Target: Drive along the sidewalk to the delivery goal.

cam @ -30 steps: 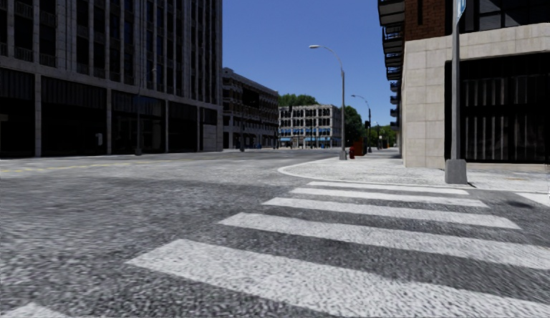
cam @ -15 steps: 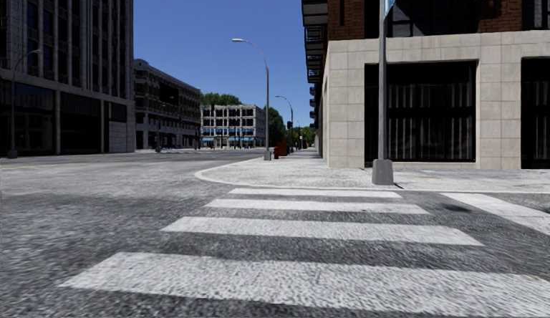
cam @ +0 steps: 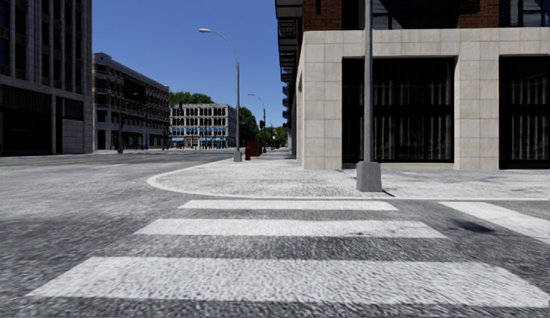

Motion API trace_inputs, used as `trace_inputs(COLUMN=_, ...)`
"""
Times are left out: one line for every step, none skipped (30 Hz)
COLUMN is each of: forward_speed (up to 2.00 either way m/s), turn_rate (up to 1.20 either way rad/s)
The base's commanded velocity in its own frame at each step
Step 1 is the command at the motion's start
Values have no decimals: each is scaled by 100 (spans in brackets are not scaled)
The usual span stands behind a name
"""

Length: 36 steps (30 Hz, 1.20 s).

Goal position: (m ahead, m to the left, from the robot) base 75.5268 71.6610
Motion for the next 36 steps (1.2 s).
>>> trace_inputs(forward_speed=200, turn_rate=0)
trace_inputs(forward_speed=200, turn_rate=0)
trace_inputs(forward_speed=200, turn_rate=0)
trace_inputs(forward_speed=200, turn_rate=0)
trace_inputs(forward_speed=200, turn_rate=0)
trace_inputs(forward_speed=200, turn_rate=0)
trace_inputs(forward_speed=200, turn_rate=0)
trace_inputs(forward_speed=200, turn_rate=0)
trace_inputs(forward_speed=200, turn_rate=0)
trace_inputs(forward_speed=200, turn_rate=0)
trace_inputs(forward_speed=200, turn_rate=0)
trace_inputs(forward_speed=200, turn_rate=0)
trace_inputs(forward_speed=200, turn_rate=0)
trace_inputs(forward_speed=200, turn_rate=0)
trace_inputs(forward_speed=200, turn_rate=0)
trace_inputs(forward_speed=200, turn_rate=0)
trace_inputs(forward_speed=200, turn_rate=0)
trace_inputs(forward_speed=200, turn_rate=0)
trace_inputs(forward_speed=200, turn_rate=0)
trace_inputs(forward_speed=200, turn_rate=0)
trace_inputs(forward_speed=200, turn_rate=0)
trace_inputs(forward_speed=200, turn_rate=0)
trace_inputs(forward_speed=200, turn_rate=0)
trace_inputs(forward_speed=200, turn_rate=0)
trace_inputs(forward_speed=200, turn_rate=0)
trace_inputs(forward_speed=200, turn_rate=0)
trace_inputs(forward_speed=200, turn_rate=0)
trace_inputs(forward_speed=200, turn_rate=0)
trace_inputs(forward_speed=200, turn_rate=0)
trace_inputs(forward_speed=200, turn_rate=0)
trace_inputs(forward_speed=200, turn_rate=0)
trace_inputs(forward_speed=200, turn_rate=0)
trace_inputs(forward_speed=200, turn_rate=0)
trace_inputs(forward_speed=200, turn_rate=0)
trace_inputs(forward_speed=200, turn_rate=0)
trace_inputs(forward_speed=200, turn_rate=0)
